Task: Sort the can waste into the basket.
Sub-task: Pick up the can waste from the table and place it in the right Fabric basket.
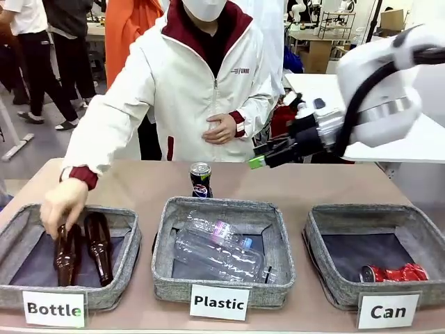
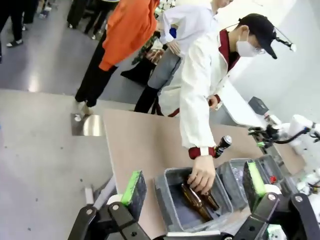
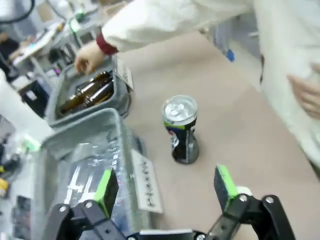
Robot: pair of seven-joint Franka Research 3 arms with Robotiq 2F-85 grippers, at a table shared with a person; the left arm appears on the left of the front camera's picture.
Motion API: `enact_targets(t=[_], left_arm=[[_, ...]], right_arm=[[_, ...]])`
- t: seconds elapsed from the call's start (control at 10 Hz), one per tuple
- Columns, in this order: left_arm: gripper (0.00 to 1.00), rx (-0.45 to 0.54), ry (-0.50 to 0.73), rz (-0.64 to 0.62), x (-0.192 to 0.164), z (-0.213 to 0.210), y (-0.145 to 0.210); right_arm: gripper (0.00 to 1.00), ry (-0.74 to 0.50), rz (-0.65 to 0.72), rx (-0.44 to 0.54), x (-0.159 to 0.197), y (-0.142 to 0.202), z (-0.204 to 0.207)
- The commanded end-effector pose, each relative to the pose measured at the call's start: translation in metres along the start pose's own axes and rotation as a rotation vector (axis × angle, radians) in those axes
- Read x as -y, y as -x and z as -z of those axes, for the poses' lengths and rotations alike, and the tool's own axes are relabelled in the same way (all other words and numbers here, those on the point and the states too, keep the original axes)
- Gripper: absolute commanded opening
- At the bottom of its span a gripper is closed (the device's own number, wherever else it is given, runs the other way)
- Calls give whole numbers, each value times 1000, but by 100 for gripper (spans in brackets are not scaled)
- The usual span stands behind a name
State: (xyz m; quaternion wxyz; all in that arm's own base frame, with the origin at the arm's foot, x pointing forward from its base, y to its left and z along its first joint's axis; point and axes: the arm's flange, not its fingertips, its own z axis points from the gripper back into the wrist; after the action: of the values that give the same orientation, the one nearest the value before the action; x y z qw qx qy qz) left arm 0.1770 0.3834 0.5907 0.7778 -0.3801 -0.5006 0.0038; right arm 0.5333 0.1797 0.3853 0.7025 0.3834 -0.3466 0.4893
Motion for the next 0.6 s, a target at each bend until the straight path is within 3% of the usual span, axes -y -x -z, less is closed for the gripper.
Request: enact_targets(t=[0.0, 0.2, 0.5], left_arm=[[100, 45, 64, 4, 10, 17, 5], [100, -27, 230, -16, 21, 76, 27], [100, -281, 352, -34, 45, 163, 71]], right_arm=[[100, -67, -89, 3, 46, 3, 39], [100, -131, -104, -114, 62, 12, 74], [100, -192, -115, -171, 69, 21, 117]])
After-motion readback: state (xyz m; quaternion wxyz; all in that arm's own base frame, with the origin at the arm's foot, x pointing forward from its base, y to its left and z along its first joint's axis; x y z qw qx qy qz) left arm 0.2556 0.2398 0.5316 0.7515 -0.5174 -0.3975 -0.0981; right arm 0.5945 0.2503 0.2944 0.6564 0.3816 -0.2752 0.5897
